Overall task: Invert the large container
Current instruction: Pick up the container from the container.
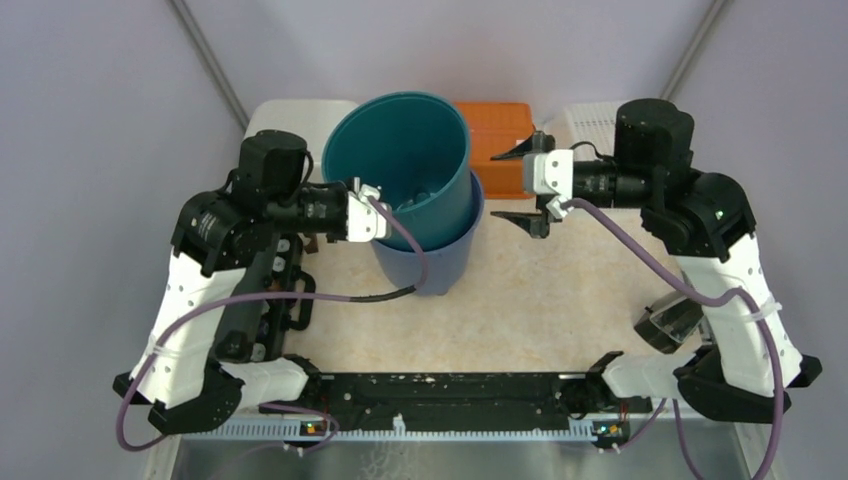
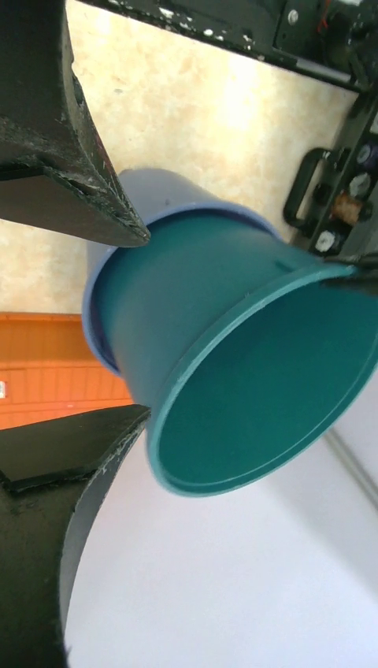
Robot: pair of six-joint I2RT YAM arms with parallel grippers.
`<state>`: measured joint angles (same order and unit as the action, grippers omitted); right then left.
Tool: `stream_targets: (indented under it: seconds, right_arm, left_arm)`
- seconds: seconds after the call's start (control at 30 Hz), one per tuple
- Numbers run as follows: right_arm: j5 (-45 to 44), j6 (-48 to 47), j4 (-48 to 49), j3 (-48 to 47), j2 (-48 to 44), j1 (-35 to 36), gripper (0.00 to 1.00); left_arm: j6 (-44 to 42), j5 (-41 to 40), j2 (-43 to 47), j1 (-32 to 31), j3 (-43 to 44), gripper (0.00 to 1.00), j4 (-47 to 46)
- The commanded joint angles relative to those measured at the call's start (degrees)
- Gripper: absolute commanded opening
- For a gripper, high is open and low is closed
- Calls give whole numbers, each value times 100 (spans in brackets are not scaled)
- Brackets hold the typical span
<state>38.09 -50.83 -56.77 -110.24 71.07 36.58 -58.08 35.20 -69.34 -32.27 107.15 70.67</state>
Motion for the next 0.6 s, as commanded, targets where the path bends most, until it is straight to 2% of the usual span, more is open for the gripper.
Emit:
stream_targets:
  seconds: [0.0,0.2,0.33,0.57]
  right_arm:
    - [443,-818,-553,-444,388,182,74]
    - [-39,-907,-642,-1271,1167,655,74]
    - [-964,-1152,-796,-1543,1679,1175,74]
    - [-2551,-1514,-1067,-1492,2111,1871,72]
  left_arm:
    - [-244,320,-41,18,296,0,-694]
    - [-308,373,-111,15,340,0,-606]
    - [-343,400,-137,20,349,0,-574]
    - [-426,383,-145,19,420,0,-496]
